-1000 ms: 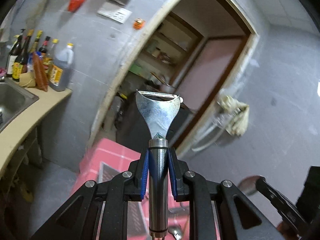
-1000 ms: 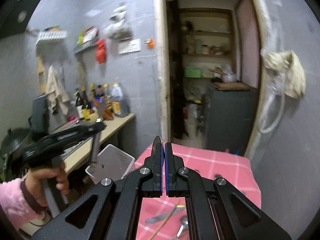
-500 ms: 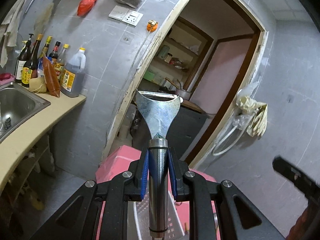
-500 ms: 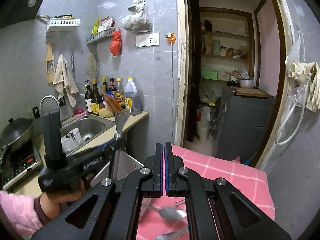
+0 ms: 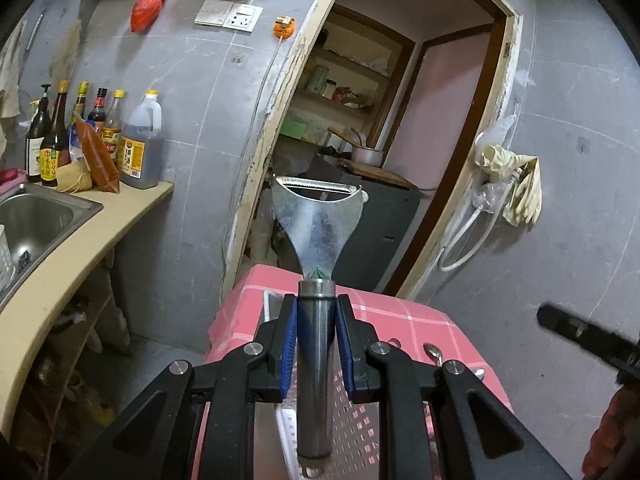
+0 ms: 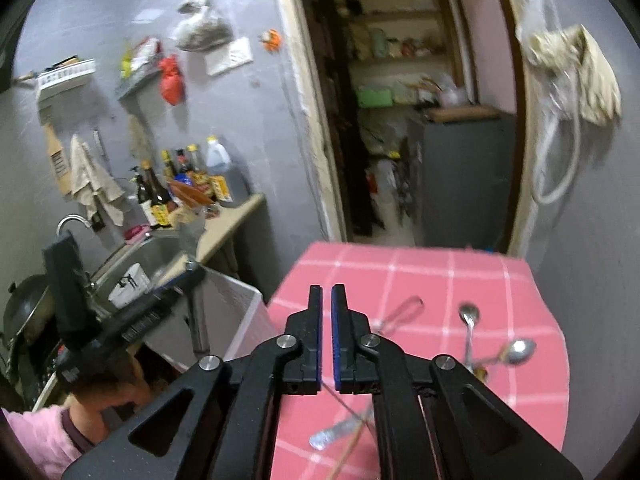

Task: Organize utensils
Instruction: 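Lift the slicer with the left tool and drop it into the white holder, then withdraw the left tool from the holder back over the utensils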

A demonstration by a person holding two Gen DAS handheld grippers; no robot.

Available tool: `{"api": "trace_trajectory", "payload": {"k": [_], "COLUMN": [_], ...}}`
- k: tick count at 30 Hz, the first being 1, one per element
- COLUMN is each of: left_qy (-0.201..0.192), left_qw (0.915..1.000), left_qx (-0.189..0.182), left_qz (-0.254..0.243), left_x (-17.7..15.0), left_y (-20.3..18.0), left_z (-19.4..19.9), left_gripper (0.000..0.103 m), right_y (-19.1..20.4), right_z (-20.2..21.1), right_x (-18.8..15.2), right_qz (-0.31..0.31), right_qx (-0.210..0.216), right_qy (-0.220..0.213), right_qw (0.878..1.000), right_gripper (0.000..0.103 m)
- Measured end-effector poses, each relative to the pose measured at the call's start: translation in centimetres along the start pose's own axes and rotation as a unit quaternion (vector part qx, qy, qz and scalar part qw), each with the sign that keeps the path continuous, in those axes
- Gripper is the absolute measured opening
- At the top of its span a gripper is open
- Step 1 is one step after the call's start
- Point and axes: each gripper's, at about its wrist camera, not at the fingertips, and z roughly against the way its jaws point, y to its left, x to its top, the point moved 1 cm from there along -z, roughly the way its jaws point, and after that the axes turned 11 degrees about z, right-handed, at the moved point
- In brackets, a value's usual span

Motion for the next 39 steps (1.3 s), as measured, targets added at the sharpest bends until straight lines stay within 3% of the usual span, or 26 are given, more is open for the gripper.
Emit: {"api": "trace_trajectory", "payload": {"k": [2,7,11,13,19,25,30,39], "left_qy": [0.000,0.004,0.006,-0.001,-0.015,-0.018,-0.023,-0.028], "left_qw": [1.0000,0.9997,0.9992,0.9990,0.9977,0.9975,0.9979,0.9973], "left_qx": [0.003,0.004,0.014,0.017,0.011,0.006,0.007,0.026], "left_qz": [-0.003,-0.022,-0.036,-0.041,-0.065,-0.069,-0.060,-0.062], "left_x": [-0.1,-0.6,-1.3,-1.9,-3.8,-6.3,-9.0,-11.7], "left_y": [-0.1,-0.8,-1.7,-2.3,-5.1,-7.4,-8.5,-9.7], "left_z": [0.3,0.9,1.7,2.5,5.0,6.5,6.8,5.8], "left_gripper": [0.019,0.031,0.039,0.052,0.074,0.091,0.093,0.096], "right_y": [-1.0,-2.6,-3.5,-4.0,-5.9,-7.5,-8.3,-10.0], "right_z": [0.0,0.2,1.1,1.7,3.7,5.9,7.7,7.4], "right_x": [-1.7,-4.9,-6.5,-7.2,-9.3,-10.7,-11.2,-12.5], "right_qz": [-0.015,-0.039,-0.050,-0.054,-0.073,-0.073,-0.042,-0.039], "right_qx": [-0.006,-0.017,-0.025,-0.030,-0.052,-0.089,-0.134,-0.137], "right_qy": [0.014,0.039,0.038,0.035,0.018,-0.007,-0.039,-0.039], "right_qw": [1.000,0.998,0.998,0.997,0.996,0.993,0.989,0.989], "right_gripper": [0.024,0.029,0.045,0.050,0.073,0.092,0.101,0.101]}}
